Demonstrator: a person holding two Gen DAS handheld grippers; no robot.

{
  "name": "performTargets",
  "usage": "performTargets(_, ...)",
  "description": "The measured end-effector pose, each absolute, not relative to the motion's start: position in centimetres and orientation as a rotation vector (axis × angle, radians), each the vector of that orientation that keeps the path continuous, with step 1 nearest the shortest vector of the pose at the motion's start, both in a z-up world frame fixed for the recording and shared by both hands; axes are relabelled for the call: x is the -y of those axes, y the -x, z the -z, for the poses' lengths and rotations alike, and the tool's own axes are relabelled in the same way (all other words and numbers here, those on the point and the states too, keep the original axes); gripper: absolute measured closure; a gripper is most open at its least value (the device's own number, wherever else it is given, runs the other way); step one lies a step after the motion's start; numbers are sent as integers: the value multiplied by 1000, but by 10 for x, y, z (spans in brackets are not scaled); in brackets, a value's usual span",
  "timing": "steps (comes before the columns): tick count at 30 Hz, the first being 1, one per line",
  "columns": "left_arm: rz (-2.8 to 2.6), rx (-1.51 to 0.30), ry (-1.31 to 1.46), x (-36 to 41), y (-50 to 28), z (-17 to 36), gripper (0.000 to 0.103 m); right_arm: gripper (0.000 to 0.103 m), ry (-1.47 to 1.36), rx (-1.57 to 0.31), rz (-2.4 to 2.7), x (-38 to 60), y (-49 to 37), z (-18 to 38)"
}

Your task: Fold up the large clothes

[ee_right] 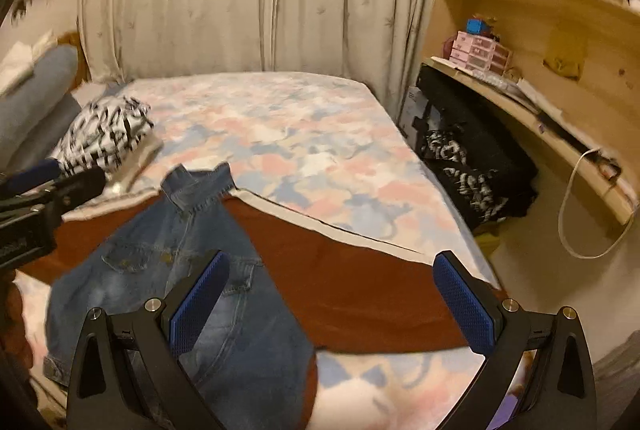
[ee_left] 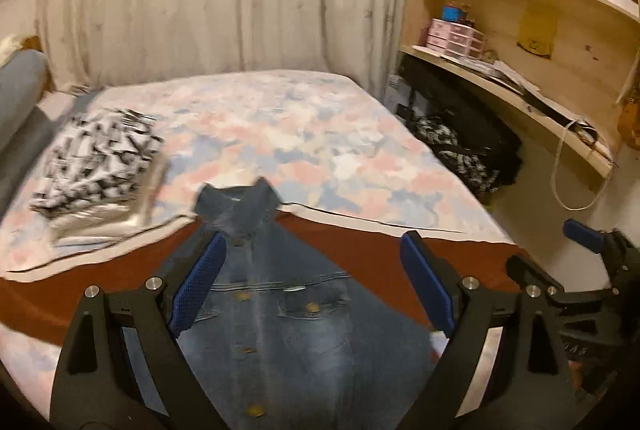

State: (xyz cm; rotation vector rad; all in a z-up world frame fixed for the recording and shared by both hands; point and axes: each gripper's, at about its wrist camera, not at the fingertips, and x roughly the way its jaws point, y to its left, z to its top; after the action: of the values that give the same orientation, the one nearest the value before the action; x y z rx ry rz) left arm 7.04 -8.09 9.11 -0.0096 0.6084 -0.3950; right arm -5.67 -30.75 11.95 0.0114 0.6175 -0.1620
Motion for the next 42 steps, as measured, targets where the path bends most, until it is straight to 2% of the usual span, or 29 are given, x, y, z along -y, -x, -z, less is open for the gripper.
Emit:
performTargets(6, 450, -700, 40, 130, -118, -58, 15, 0, -67, -645, 294, 388, 32, -91)
performTargets(17, 440, -853, -49, 222, -173, 58, 15, 0, -172, -784, 401, 516, -7, 32)
performTargets(21, 433, -873, -78, 241, -185, 90, 15, 7, -211, -845, 432, 558, -15, 81)
performTargets(26, 422, -889, -106, 260, -195, 116, 15, 8, -408, -931, 487, 627, -12, 145)
performTargets(29, 409, -913, -112, 268, -200, 128, 15, 21, -553, -978, 505, 662, -4, 182)
performTargets(31, 407, -925, -111, 272, -203, 134, 15, 22, -617, -998, 517, 676, 0, 203)
performTargets(36, 406, -955, -110, 277, -204, 147, 15, 22, -691, -987, 534, 699, -1, 223)
performTargets(42, 410, -952, -106, 273, -201, 151, 15, 24, -744, -919, 492, 700, 27, 194)
